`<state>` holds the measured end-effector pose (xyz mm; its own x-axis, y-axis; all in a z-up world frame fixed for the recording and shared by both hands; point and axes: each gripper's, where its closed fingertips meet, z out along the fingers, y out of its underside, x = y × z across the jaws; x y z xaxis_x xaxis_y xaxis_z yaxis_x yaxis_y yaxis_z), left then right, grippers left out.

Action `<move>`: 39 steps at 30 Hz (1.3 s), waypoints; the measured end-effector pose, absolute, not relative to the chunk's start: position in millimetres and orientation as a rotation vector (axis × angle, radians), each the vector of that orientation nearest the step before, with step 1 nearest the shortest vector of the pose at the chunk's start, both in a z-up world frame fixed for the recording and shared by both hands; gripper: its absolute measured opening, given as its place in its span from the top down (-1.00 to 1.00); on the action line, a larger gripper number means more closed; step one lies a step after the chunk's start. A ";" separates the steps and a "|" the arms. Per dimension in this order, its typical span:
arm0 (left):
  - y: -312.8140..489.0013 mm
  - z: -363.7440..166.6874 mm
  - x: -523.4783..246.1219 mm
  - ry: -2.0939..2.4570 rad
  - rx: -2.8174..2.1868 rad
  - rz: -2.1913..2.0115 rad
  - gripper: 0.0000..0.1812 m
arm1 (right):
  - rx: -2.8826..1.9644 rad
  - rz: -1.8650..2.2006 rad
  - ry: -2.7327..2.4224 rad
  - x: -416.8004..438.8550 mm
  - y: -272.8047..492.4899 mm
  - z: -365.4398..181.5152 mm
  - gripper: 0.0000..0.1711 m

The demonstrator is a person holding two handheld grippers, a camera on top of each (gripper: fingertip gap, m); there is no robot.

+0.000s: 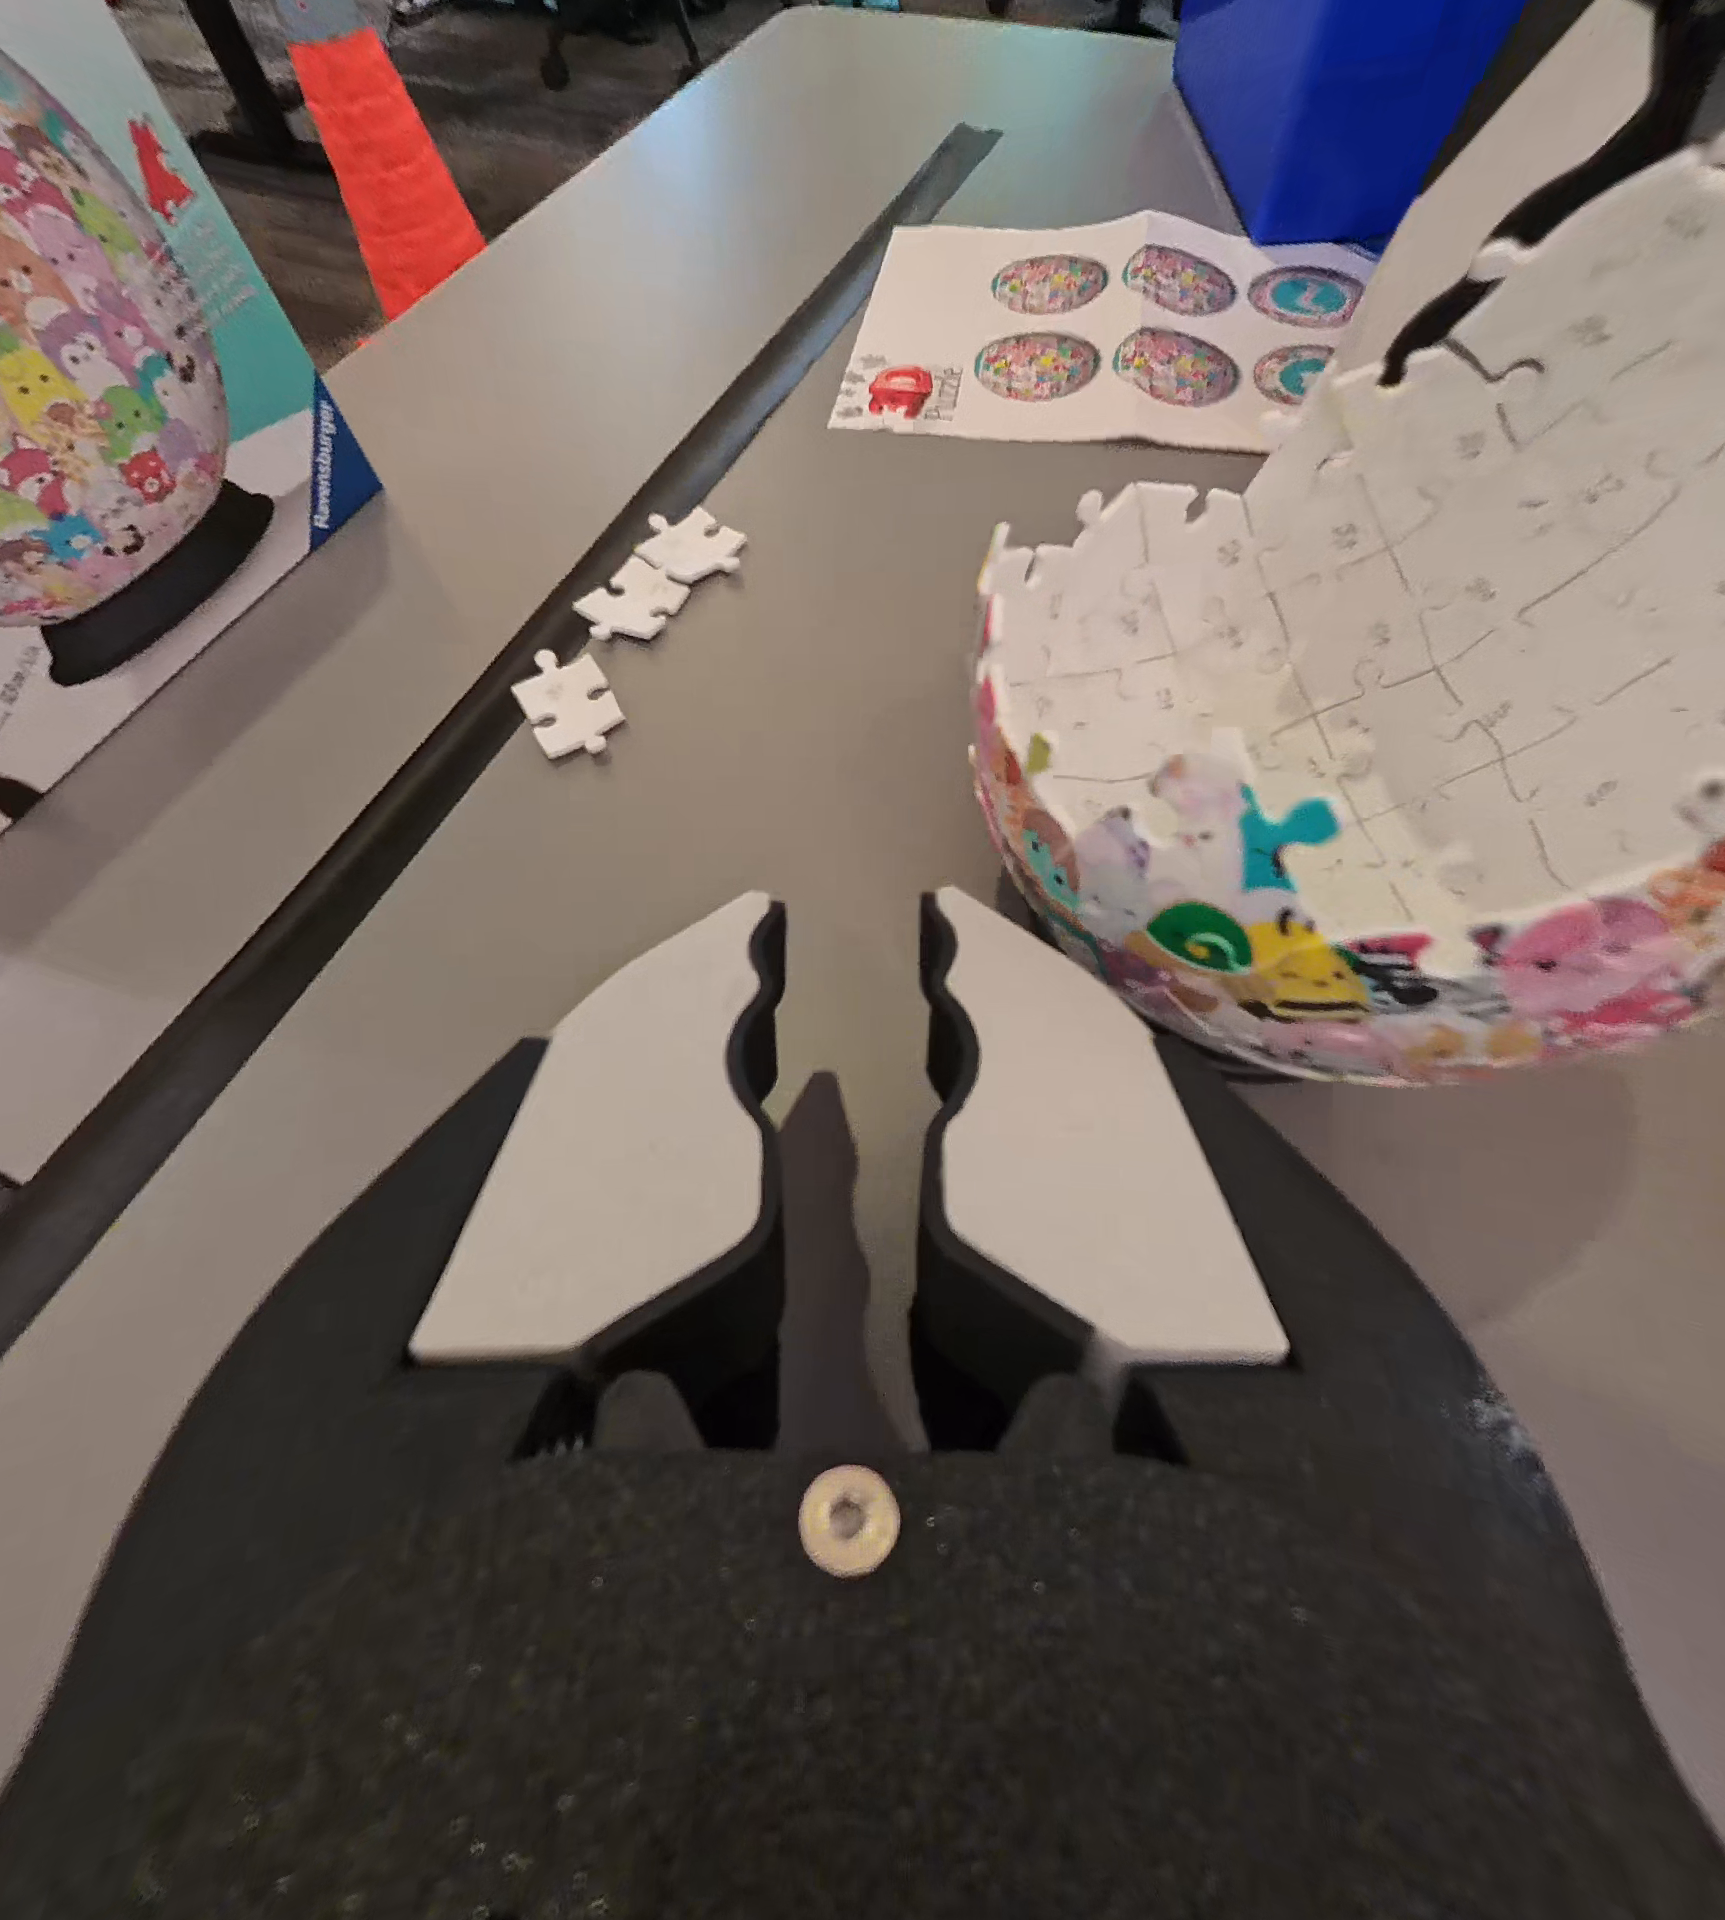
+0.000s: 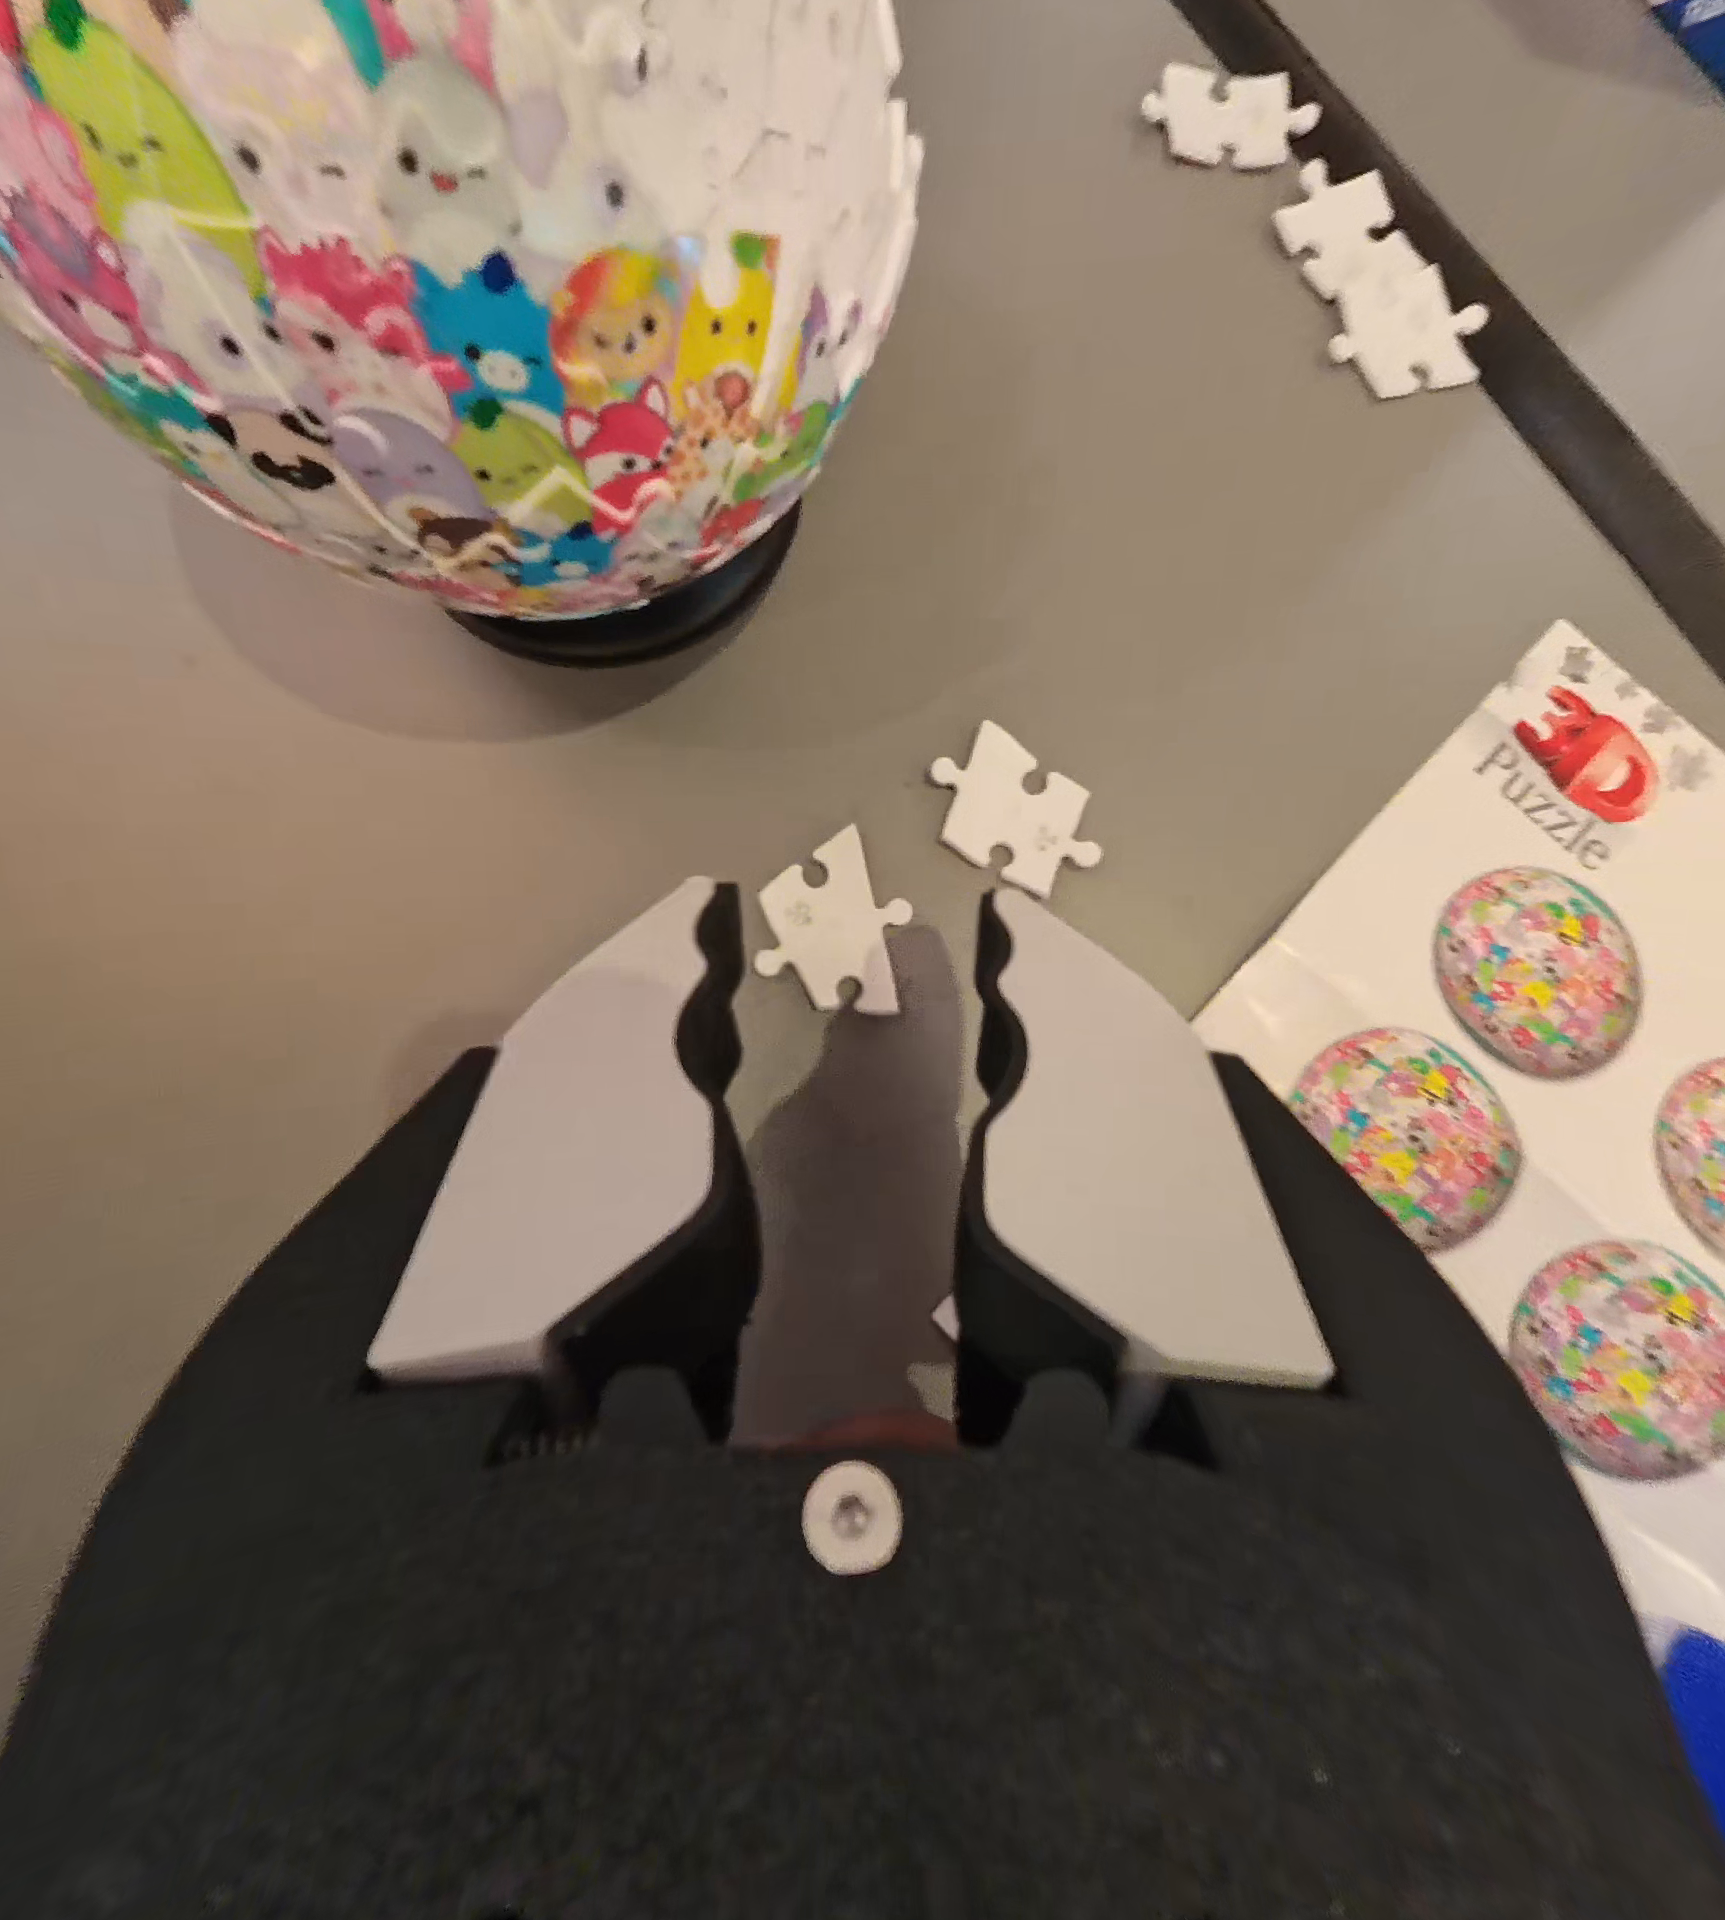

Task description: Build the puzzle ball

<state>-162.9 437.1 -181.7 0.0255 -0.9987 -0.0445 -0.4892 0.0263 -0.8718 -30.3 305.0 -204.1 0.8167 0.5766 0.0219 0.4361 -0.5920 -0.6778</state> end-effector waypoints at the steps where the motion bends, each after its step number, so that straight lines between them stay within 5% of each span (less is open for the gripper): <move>1: 435.9 -178.3 -167.3 1.530 -1.554 -0.859 0.70 | -2.287 0.258 -0.720 -27.2 305.3 -201.8 0.60; 6: 430.3 -163.6 -192.9 1.352 -1.518 -0.803 0.42 | -2.193 0.347 -0.604 -27.3 280.8 -190.8 0.58; 17: 426.4 -168.4 -197.1 1.344 -1.572 -0.813 0.36 | -2.159 0.133 -0.676 -18.1 264.6 -211.7 0.34; 22: 422.9 -170.3 -196.7 1.364 -1.582 -0.837 0.38 | -2.133 0.137 -0.722 -19.8 268.4 -206.8 0.52; 30: 407.9 -193.2 -190.4 1.541 -1.619 -0.758 0.51 | -2.207 0.186 -0.675 -3.7 316.3 -188.8 0.55; 36: 409.0 -191.4 -191.3 1.526 -1.617 -0.765 0.51 | -2.335 0.244 -0.786 -18.9 352.5 -225.3 0.52; 39: 411.1 -189.0 -191.9 1.502 -1.625 -0.786 0.51 | -2.345 0.249 -0.799 -26.0 349.1 -229.2 0.79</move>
